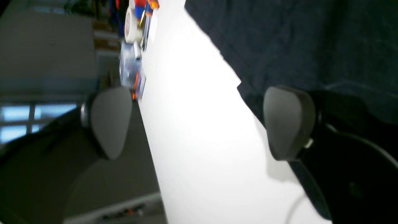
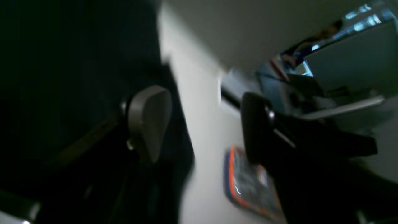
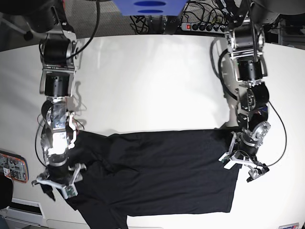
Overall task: Fold the T-shirt properly
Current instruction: 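Lower the held edge onto the shirt body with both grippers, then lift the held edge back up with both grippers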
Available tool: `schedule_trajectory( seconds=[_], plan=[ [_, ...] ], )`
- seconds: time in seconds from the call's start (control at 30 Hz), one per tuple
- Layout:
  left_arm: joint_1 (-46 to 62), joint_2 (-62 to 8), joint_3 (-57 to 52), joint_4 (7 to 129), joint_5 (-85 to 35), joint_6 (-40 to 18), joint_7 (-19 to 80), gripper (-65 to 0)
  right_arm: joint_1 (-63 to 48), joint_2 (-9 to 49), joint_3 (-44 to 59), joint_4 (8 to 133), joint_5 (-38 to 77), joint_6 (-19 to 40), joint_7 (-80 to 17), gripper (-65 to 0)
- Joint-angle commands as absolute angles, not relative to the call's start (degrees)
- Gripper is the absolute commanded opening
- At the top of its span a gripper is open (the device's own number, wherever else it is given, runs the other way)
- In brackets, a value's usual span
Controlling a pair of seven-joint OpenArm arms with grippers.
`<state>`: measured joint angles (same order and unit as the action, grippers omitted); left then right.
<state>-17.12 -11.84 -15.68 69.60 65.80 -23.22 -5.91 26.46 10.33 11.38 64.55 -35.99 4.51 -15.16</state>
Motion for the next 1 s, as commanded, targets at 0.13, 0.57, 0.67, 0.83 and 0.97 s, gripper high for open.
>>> schedule_trajectory(
  seconds=[0.13, 0.57, 0.67, 0.83, 0.97],
  plan=[
    [-17.63, -4.53, -23.43, 72.84, 48.22, -22.20, -7.16, 0.0, 27.38, 10.95, 11.56, 65.19, -22.55, 7.60, -20.97, -27.6],
    [-15.08, -3.21, -23.78, 70.64, 11.03, -22.29, 9.54, 0.0, 24.57, 11.03, 11.65, 63.69, -11.03, 10.24, -27.47, -27.7],
    [-15.25, -5.05, -23.69, 66.68, 10.24, -22.29, 9.45, 0.0, 24.57, 11.12, 11.65, 58.51, -11.03, 10.24, -24.13, -27.7],
    [-15.60, -5.58, -23.78, 62.37, 10.15, -22.29, 9.45, 0.0, 23.69, 11.82, 11.65, 50.77, -11.03, 10.24, -19.56, -27.7],
    [-14.64, -5.67, -23.87, 62.02, 10.15, -22.29, 9.45, 0.0, 21.85, 11.91, 11.65, 49.89, -11.03, 10.24, -18.33, -27.7]
  ],
)
